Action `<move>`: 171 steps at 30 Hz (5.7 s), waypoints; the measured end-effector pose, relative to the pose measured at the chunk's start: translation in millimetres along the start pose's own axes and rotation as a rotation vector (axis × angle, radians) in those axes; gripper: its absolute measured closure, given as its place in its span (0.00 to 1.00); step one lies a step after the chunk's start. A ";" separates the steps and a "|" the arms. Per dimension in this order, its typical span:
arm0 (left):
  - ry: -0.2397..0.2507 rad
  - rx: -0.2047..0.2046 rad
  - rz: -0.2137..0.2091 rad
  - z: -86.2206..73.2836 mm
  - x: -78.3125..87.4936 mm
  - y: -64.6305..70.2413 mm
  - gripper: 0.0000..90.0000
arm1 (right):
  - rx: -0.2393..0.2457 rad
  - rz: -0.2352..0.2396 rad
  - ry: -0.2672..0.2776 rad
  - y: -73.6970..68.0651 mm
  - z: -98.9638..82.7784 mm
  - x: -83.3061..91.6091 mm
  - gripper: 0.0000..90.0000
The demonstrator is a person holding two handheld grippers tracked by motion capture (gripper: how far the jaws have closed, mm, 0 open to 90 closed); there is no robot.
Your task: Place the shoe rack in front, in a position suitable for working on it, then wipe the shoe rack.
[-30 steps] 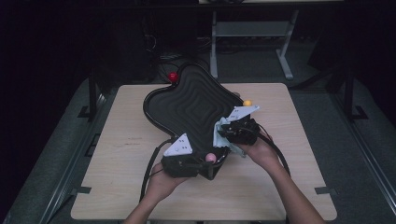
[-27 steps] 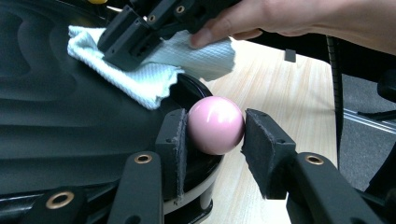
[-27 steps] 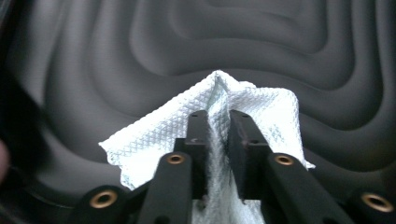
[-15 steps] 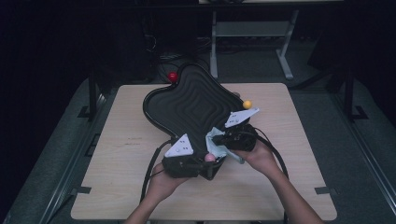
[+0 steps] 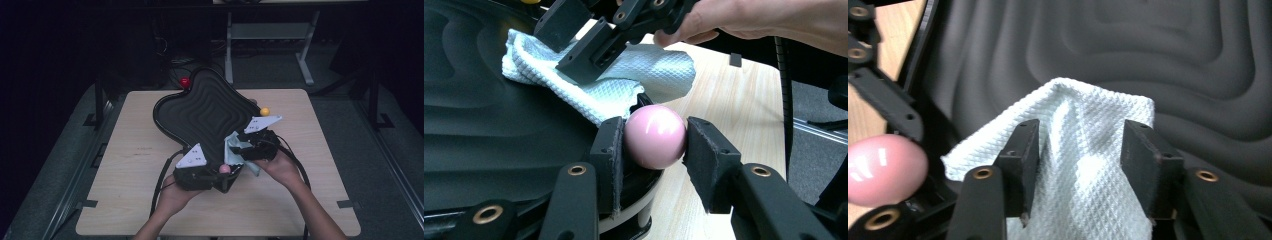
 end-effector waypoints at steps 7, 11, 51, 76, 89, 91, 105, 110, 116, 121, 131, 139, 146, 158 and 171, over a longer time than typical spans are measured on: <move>-0.003 0.004 0.002 -0.5 1.3 -1.8 0.66 | 0.039 -0.002 -0.022 -3.6 2.5 -12.6 0.62; -0.002 0.010 0.003 -1.1 2.6 -2.8 0.66 | 0.084 0.007 -0.005 -12.8 3.9 -12.9 0.81; 0.006 0.000 0.015 -4.0 5.6 -0.9 0.67 | 0.040 0.125 0.021 -4.6 20.1 -18.6 0.87; 0.008 0.003 0.022 -4.8 5.6 1.0 0.67 | 0.036 0.120 0.025 -1.8 28.8 -22.8 0.87; 0.009 0.007 0.025 -4.8 4.7 2.7 0.67 | -0.012 0.080 0.012 7.6 36.8 -26.6 0.87; 0.010 0.008 0.022 -5.0 4.2 3.3 0.67 | 0.009 0.083 0.023 0.3 40.2 -28.2 0.87; 0.016 0.013 0.031 -6.1 4.0 5.7 0.67 | 0.093 0.183 0.086 -20.3 68.3 -40.1 0.86; 0.011 0.008 0.036 -6.0 4.5 5.9 0.67 | 0.058 0.127 0.072 -1.5 68.4 -41.0 0.87; 0.017 0.016 0.034 -6.3 4.2 6.1 0.67 | 0.124 0.213 0.100 -21.4 74.7 -43.7 0.86; 0.016 0.012 0.040 -6.4 4.3 6.7 0.67 | 0.066 0.157 0.103 -3.2 71.2 -44.3 0.86; 0.016 0.014 0.036 -6.2 4.3 6.2 0.67 | 0.081 0.149 0.103 0.1 77.7 -46.9 0.86; 0.017 0.014 0.033 -6.5 4.5 6.1 0.67 | 0.119 0.220 0.129 -14.3 90.9 -52.7 0.86; 0.019 0.010 0.034 -6.9 4.7 6.2 0.67 | 0.067 0.179 0.129 0.4 87.1 -52.8 0.86; 0.018 0.009 0.035 -6.9 4.8 6.1 0.67 | 0.115 0.201 0.148 -13.4 100.1 -57.7 0.86; 0.021 0.013 0.034 -7.2 5.0 6.2 0.67 | 0.121 0.189 0.162 -15.2 108.3 -62.1 0.86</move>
Point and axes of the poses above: each handheld gripper's, and its own axes: x roughly backward along the jaws, z roughly out of its top, y roughly to its right, the point moved 1 cm from there along -x, roughly forward along the jaws, and after that the axes turned 11 degrees about x, right-handed, at the moved point
